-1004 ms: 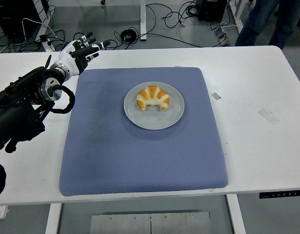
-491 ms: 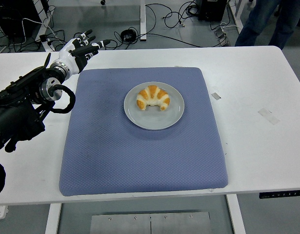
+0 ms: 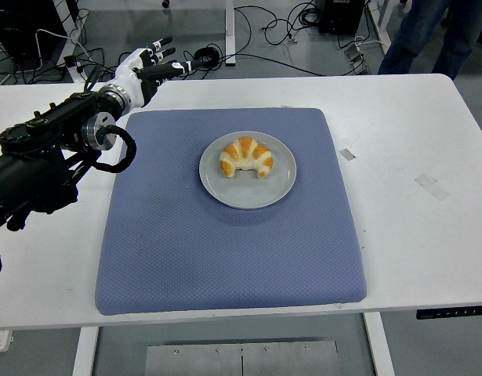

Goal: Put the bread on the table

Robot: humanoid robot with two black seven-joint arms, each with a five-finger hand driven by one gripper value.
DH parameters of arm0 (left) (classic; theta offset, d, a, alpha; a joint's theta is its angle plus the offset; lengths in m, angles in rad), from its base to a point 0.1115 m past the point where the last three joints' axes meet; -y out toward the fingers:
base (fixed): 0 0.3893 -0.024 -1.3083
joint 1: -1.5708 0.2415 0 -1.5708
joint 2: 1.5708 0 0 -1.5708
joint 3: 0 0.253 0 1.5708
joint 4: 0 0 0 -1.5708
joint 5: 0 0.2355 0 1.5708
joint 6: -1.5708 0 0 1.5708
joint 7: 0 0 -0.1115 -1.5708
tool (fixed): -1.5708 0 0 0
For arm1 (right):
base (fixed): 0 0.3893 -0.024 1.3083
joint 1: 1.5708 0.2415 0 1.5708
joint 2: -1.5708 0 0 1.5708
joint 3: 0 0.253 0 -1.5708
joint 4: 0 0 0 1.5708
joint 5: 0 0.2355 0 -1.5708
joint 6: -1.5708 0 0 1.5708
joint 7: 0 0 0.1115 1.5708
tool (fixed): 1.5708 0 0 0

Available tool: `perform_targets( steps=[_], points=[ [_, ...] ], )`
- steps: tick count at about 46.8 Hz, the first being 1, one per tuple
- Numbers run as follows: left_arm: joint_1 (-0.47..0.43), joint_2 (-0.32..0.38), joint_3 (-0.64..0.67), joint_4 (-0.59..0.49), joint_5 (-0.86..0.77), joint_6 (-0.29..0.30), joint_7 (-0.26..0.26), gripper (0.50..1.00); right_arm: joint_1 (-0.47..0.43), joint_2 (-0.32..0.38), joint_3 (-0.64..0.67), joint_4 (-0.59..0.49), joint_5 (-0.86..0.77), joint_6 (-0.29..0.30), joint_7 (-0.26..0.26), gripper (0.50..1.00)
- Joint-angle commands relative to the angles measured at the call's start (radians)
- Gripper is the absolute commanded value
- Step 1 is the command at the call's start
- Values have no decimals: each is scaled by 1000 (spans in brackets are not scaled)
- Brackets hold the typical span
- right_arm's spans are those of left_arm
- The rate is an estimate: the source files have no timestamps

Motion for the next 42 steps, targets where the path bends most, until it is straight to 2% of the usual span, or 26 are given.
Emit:
perform_targets(
  steps=[1, 10, 18, 23, 32, 42],
  points=[
    [-19, 14, 37, -4, 11, 12, 3, 987, 0, 0, 0, 0, 0, 0, 0, 1000],
    [-53, 39, 66, -24, 127, 7, -6, 984, 0, 0, 0, 0, 0, 0, 0, 1000],
    [-52, 94, 68, -145, 281, 12, -18, 977, 0, 0, 0, 0, 0, 0, 0, 1000],
    [-53, 109, 83, -207, 347, 23, 3, 975, 0, 0, 0, 0, 0, 0, 0, 1000],
    [-113, 100, 273, -246, 381, 50, 63, 974, 0, 0, 0, 0, 0, 0, 0, 1000],
    [-226, 88, 465, -256, 385, 50, 78, 977, 0, 0, 0, 0, 0, 0, 0, 1000]
  ],
)
